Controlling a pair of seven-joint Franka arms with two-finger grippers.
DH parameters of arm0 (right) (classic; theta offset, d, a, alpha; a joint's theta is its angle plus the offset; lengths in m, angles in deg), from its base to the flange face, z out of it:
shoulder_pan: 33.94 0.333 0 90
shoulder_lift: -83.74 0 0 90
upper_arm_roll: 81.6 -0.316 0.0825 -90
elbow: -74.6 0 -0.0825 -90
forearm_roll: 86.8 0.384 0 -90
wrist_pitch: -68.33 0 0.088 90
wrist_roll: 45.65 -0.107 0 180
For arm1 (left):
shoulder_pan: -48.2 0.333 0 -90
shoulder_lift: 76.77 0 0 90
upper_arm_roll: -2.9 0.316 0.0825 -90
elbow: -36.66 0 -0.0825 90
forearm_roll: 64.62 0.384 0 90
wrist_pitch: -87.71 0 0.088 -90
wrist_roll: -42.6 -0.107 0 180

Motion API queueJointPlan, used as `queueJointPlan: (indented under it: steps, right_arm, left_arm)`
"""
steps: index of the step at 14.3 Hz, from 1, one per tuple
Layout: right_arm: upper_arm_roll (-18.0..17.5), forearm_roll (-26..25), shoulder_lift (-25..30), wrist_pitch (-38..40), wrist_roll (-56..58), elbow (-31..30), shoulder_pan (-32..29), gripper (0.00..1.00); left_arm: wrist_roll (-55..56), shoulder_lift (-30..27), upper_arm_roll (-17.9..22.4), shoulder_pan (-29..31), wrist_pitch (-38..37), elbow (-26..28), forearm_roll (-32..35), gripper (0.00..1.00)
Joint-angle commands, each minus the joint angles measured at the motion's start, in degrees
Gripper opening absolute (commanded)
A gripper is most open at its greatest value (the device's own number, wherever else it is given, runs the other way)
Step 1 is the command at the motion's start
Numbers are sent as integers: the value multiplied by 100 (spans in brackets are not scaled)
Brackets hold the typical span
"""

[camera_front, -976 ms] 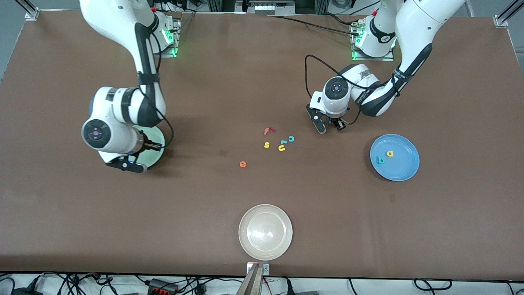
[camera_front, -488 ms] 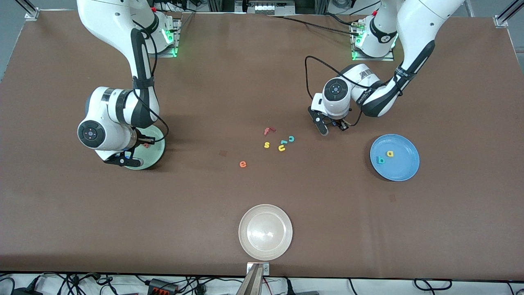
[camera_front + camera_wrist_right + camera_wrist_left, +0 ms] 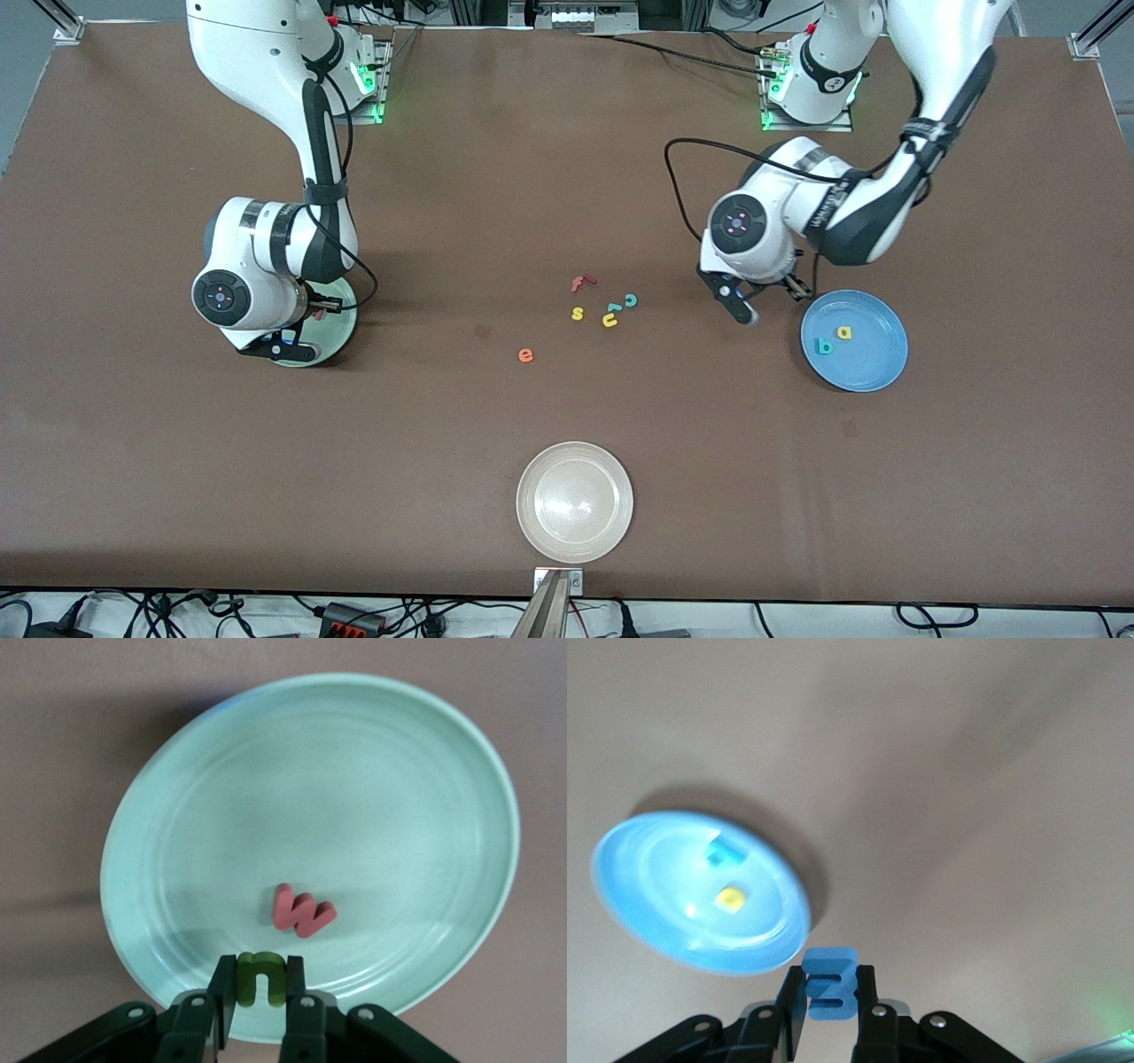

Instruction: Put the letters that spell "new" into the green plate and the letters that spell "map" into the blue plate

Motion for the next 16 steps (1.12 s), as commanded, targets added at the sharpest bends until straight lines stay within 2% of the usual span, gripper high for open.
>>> queueJointPlan:
  steps: [1,2,3,4,5,7,8,9,10,12,16]
  right_arm:
    - [-75,166,44,-77,125,-79,-41,15]
    - [-84,166,36,-78,125,-79,-41,17]
    - [-84,175,36,-86,125,-79,-32,30]
    - [-84,201,36,-104,125,-70,-32,75]
    - [-84,210,36,-121,125,-44,-76,100]
    - [-67,210,62,-69,125,69,-68,100]
    - [-66,210,97,-51,90,175,-68,100]
    - [-66,210,106,-34,98,324,-15,100]
    - [-66,210,106,-25,125,508,20,100]
    - [-189,306,97,-25,133,903,134,100]
    - [-1032,605,-166,-104,133,1843,73,100]
  left_arm:
    - [-5,67,-67,787,-85,-200,12,8]
    - [135,206,-41,990,28,-296,29,8]
    - [232,416,-32,1183,221,-376,47,8]
    - [303,601,-23,1455,562,-376,73,9]
    - [312,786,-32,1771,1001,-342,56,9]
    - [330,1058,-23,1949,1285,-341,56,9]
    - [356,1121,-23,2011,1338,-341,47,14]
    - [443,1139,-23,2029,1348,-341,47,45]
    - [548,1139,-23,2038,1339,-333,47,99]
    - [567,1078,-32,2038,1252,-350,47,100]
    - [558,850,-93,2055,1251,-411,21,100]
